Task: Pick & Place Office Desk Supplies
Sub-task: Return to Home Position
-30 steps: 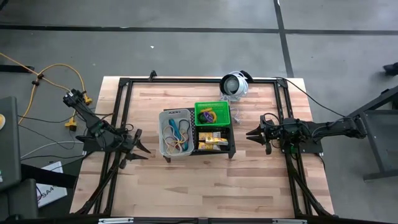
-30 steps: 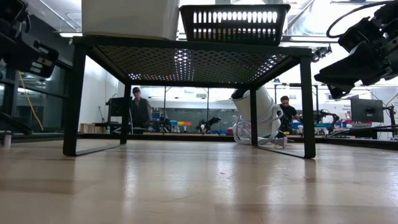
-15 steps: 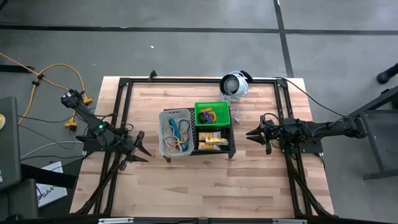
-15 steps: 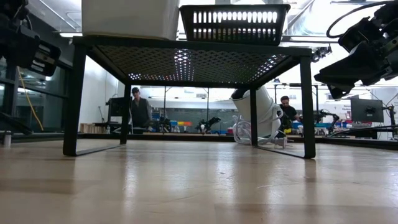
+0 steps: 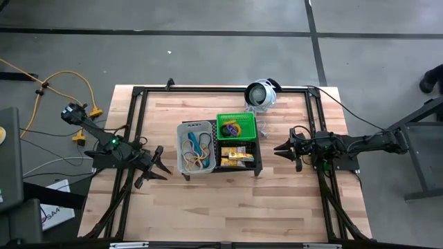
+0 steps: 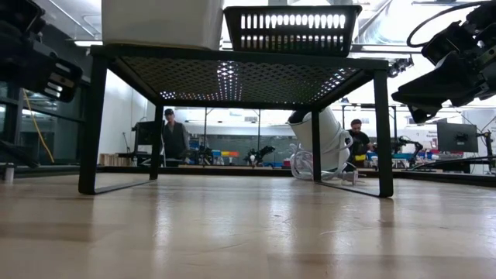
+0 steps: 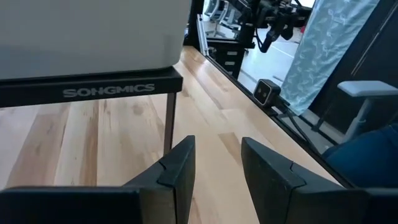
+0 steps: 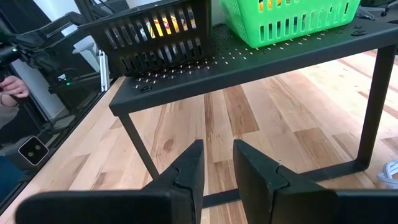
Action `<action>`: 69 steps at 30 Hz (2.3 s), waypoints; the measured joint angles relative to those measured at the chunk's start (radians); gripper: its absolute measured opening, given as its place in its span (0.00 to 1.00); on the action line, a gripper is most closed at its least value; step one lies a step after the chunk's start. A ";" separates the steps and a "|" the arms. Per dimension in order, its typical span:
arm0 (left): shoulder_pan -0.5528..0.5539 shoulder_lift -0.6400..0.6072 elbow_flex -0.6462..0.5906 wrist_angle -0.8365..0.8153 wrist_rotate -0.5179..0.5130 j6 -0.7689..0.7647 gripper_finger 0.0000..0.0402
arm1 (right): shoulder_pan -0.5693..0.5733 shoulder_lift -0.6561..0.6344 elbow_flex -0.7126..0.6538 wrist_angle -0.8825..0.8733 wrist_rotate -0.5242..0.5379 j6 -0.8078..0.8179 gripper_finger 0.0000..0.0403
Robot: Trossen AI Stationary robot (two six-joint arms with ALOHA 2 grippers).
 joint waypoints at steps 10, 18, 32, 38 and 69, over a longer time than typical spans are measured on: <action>0.065 0.000 0.000 -0.003 0.063 0.000 0.31 | 0.000 0.000 0.000 0.000 0.000 0.000 0.18; 0.065 0.000 0.000 -0.003 0.063 0.014 0.31 | 0.000 0.000 0.000 0.000 0.000 0.000 0.18; 0.065 0.000 0.000 -0.001 0.057 0.022 0.31 | 0.000 0.000 0.000 0.000 0.000 0.000 0.18; 0.065 0.000 0.000 -0.001 0.056 0.044 0.31 | 0.000 0.000 0.000 0.000 0.000 0.000 0.18; 0.065 0.000 0.000 0.000 0.057 0.054 0.31 | 0.000 0.000 0.000 0.000 0.000 0.000 0.18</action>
